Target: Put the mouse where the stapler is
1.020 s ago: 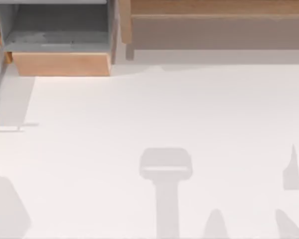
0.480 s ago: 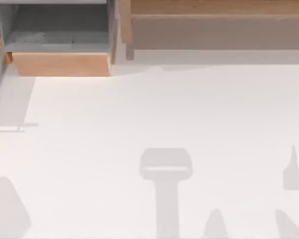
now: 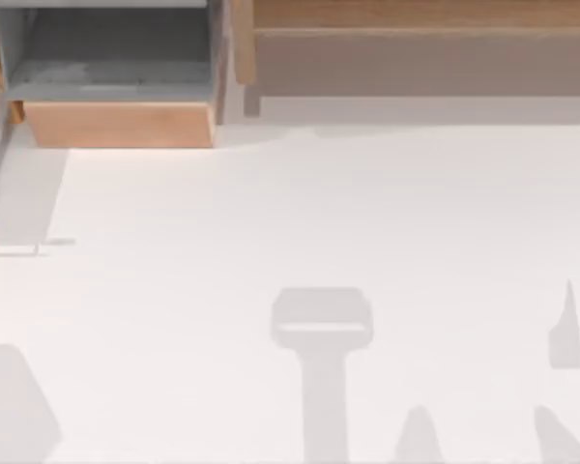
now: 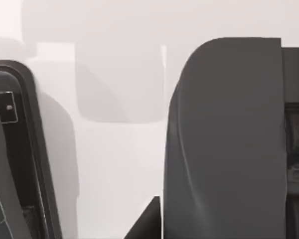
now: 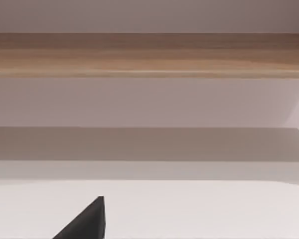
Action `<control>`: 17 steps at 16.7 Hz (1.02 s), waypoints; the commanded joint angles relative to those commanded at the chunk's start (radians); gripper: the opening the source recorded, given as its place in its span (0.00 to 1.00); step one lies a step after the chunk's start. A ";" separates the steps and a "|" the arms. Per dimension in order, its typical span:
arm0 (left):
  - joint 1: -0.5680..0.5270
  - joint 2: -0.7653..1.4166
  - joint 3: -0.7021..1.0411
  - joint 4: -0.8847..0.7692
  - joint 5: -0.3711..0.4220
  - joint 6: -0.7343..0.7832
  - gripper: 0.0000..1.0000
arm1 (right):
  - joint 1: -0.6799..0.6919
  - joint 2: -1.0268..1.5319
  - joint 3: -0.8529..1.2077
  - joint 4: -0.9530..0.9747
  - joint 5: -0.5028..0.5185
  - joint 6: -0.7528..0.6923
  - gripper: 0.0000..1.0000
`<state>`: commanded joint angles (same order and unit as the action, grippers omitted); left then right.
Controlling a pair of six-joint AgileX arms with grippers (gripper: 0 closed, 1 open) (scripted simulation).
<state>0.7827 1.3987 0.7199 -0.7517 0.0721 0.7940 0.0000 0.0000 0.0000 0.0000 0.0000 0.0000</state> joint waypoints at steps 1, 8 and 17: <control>0.000 0.002 -0.002 0.004 0.000 0.000 0.00 | 0.000 0.000 0.000 0.000 0.000 0.000 1.00; -0.001 0.041 -0.044 0.016 0.003 -0.002 0.00 | 0.000 0.000 0.000 0.000 0.000 0.000 1.00; -0.001 0.041 -0.044 0.016 0.003 -0.002 0.38 | 0.000 0.000 0.000 0.000 0.000 0.000 1.00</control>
<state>0.7815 1.4397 0.6762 -0.7357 0.0747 0.7917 0.0000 0.0000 0.0000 0.0000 0.0000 0.0000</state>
